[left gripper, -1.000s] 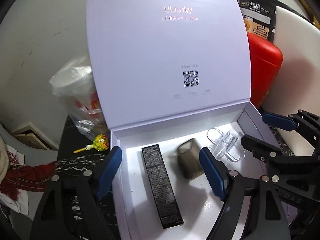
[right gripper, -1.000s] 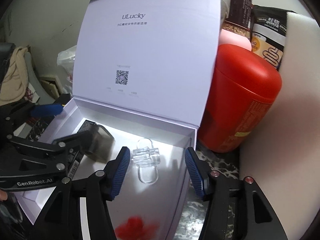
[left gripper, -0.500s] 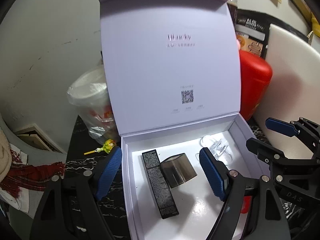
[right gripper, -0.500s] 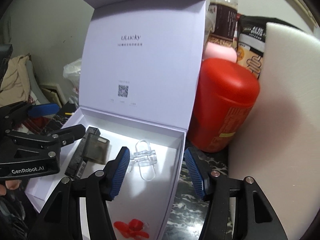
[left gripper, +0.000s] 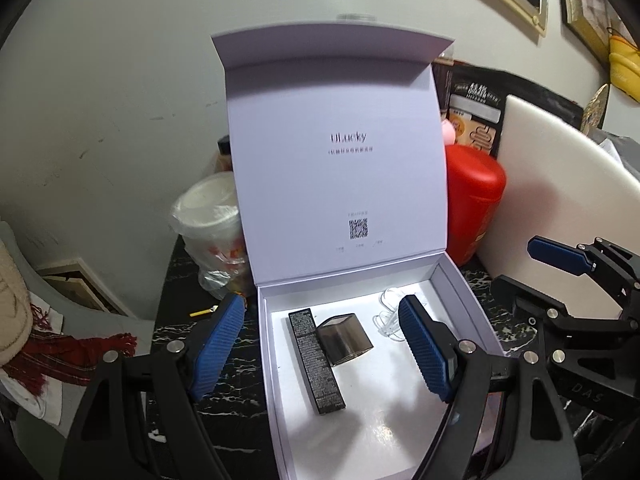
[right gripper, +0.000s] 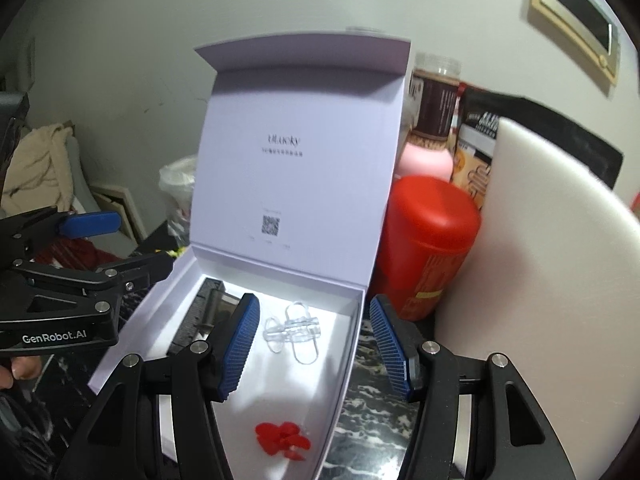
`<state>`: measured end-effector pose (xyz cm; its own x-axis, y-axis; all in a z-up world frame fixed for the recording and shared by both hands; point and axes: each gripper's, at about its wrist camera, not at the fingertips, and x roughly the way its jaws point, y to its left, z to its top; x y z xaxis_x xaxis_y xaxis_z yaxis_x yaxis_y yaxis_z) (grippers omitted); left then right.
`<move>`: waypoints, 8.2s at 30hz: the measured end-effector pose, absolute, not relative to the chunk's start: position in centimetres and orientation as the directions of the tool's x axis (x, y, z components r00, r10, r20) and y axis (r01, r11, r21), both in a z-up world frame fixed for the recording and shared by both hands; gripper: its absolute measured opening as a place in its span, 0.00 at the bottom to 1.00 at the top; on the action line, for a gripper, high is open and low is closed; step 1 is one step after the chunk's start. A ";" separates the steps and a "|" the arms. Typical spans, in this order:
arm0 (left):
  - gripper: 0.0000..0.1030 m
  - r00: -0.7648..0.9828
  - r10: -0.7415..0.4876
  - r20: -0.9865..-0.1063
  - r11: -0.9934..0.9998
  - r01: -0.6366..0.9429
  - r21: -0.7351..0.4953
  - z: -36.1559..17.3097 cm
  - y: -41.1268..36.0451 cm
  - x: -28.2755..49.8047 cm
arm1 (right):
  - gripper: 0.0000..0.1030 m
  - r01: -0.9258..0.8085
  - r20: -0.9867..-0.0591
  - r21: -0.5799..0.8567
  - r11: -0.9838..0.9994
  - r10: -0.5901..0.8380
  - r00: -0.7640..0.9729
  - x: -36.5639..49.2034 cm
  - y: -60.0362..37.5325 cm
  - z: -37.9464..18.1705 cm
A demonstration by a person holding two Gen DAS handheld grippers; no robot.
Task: Organize rigid objects
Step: 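Withdraw both tools from the gift box back over the table, then grasp the checkered scrunchie with the left tool while the right grasps the black claw clip, then carry the checkered scrunchie and black claw clip with both tools over the gift box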
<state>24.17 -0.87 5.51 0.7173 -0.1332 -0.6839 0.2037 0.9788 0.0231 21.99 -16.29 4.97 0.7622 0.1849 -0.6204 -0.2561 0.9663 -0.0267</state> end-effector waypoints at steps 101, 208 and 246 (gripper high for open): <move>0.85 0.424 -0.414 -0.806 0.861 0.471 -0.194 -4.5 -5.2 0.7 | 0.70 -0.158 -0.750 0.098 0.983 0.177 0.637 -1.0 -20.8 -6.8; 0.27 0.518 -0.248 -0.818 0.949 0.302 -0.096 -7.4 -3.1 1.7 | 0.41 -0.219 -0.780 0.090 0.972 0.206 0.591 -2.0 -19.1 -8.2; 0.27 0.628 -0.323 -0.708 0.929 0.354 -0.109 0.5 -2.9 6.4 | 0.41 -0.299 -0.680 0.049 0.953 0.251 0.689 2.9 -17.8 -1.4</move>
